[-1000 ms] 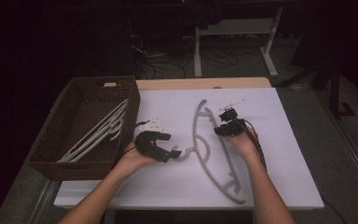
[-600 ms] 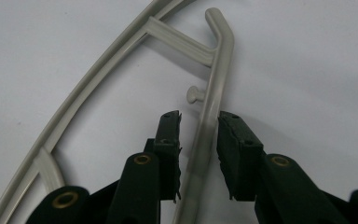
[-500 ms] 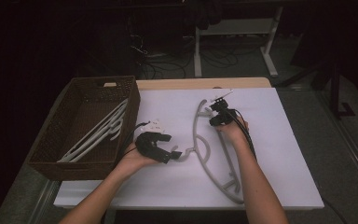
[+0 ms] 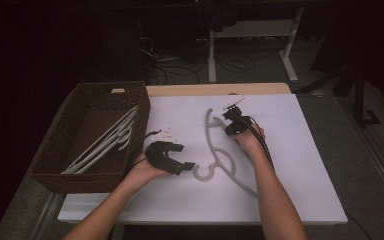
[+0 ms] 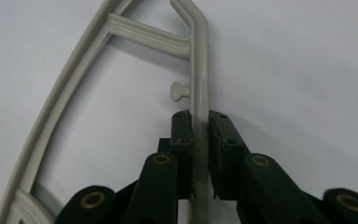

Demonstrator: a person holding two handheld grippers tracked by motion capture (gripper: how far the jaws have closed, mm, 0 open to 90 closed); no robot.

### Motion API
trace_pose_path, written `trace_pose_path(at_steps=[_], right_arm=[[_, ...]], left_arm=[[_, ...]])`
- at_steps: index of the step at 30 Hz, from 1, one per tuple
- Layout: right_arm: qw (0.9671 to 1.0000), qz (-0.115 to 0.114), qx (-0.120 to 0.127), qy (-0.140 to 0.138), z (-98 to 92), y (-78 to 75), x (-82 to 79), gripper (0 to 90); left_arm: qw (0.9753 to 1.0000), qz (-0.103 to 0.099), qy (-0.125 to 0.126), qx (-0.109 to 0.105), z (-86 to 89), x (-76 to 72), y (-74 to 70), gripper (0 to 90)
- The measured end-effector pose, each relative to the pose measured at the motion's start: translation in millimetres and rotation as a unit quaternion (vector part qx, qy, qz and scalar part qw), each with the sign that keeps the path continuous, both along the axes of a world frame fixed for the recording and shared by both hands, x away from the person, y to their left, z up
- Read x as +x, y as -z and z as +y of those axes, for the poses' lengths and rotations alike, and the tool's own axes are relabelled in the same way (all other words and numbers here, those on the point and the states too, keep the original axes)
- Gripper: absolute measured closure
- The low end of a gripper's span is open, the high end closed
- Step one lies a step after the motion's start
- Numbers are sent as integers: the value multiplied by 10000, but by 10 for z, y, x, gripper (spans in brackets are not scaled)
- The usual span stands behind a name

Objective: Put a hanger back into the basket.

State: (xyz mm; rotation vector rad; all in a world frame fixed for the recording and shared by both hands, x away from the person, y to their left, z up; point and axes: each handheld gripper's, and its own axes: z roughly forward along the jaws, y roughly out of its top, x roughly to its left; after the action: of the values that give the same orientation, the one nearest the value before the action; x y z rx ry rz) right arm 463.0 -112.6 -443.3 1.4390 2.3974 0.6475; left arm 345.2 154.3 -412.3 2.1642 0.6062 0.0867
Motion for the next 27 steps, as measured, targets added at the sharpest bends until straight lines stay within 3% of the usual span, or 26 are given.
trace_pose_path(at_steps=[3, 4, 7, 9, 13, 14, 18, 21, 23, 27], right_arm=[[9997, 8, -33, -245, 54, -11, 13, 806], [9985, -53, -76, -535, 132, -30, 17, 805], [9971, -101, -45, -747, 220, -41, 24, 805], [9947, -123, 8, -1018, 364, -50, 28, 805], [9915, -133, 85, -1291, 510, -54, 30, 804], [9891, -147, 119, -1461, 604, -55, 28, 804], [9854, -137, 202, -1683, 731, -44, 19, 804], [9849, -152, 132, -1720, 788, -2, 11, 788], [9856, -155, 319, -1651, 714, -47, -26, 703], [9864, -213, 492, -1551, 550, -162, -126, 765]], left_arm=[[10000, 16, 5, 14, -6, 1, 5, 170], [10000, 26, 10, 10, -10, 1, 12, 171], [10000, 27, 11, 24, -11, 2, 14, 170], [10000, 23, 16, 24, -11, 1, 14, 170], [10000, 26, 16, 42, -10, 0, 17, 170], [10000, 35, 15, 44, -10, -1, 20, 170], [10000, 44, 24, 70, -7, -4, 25, 170], [10000, 50, 18, 78, -2, -6, 27, 170], [10000, 52, 9, 68, 1, -9, 27, 170], [10000, 51, 9, 70, 2, -6, 28, 170]])
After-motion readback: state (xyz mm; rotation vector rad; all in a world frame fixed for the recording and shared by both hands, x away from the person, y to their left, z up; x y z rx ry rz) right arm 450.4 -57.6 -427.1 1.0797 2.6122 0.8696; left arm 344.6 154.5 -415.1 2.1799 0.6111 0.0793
